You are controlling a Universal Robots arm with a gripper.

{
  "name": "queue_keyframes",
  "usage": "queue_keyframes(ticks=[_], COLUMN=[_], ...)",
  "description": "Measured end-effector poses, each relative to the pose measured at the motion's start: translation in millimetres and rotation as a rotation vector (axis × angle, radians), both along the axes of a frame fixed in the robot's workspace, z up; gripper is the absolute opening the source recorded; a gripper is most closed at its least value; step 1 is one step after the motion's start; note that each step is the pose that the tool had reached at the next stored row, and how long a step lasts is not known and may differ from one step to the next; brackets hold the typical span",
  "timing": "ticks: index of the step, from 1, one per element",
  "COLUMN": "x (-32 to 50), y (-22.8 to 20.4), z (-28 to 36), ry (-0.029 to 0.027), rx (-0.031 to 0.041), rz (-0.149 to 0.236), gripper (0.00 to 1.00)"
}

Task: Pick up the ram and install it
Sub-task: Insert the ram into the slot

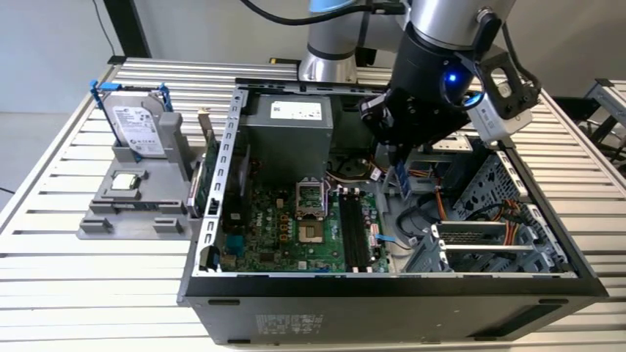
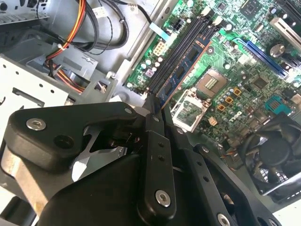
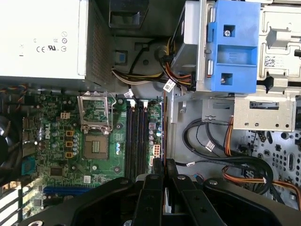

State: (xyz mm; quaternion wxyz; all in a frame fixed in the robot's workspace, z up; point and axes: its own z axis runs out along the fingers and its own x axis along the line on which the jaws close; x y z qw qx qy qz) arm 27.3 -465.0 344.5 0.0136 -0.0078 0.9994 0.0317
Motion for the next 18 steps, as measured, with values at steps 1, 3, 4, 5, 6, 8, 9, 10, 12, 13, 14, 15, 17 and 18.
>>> queue_keyframes(ticks=[1,3,4,5,6,8,9,10,12,13,14,15,17,18], x=[-0.5,-1.7,-2.0,-2.4,-2.5,-2.7,-2.9,-3.4,-4.3,-4.5,-4.5,-4.6,-5.2,-5.6], y=[0.0,0.0,0.0,0.0,0.0,0.1,0.1,0.0,0.0,0.0,0.0,0.0,0.0,0.0], z=[-1.5,-5.3,-7.2,-8.9,-10.7,-14.4,-16.3,-18.0,-21.6,-23.3,-24.4,-26.2,-29.5,-30.3], ry=[0.0000,0.0000,0.0000,0.0000,0.0001,0.0010,0.0013,0.0014,0.0014,0.0014,0.0014,0.0014,0.0014,0.0014], rx=[0.0001,-0.0001,-0.0003,-0.0003,-0.0004,-0.0003,-0.0002,-0.0002,-0.0004,-0.0003,-0.0004,-0.0003,-0.0002,-0.0004], rz=[0.000,0.000,0.000,0.000,0.000,0.000,0.000,-0.001,0.000,0.000,0.000,0.000,-0.001,-0.001], gripper=[0.00,0.00,0.00,0.00,0.00,0.00,0.00,0.00,0.00,0.00,0.00,0.00,0.00,0.00])
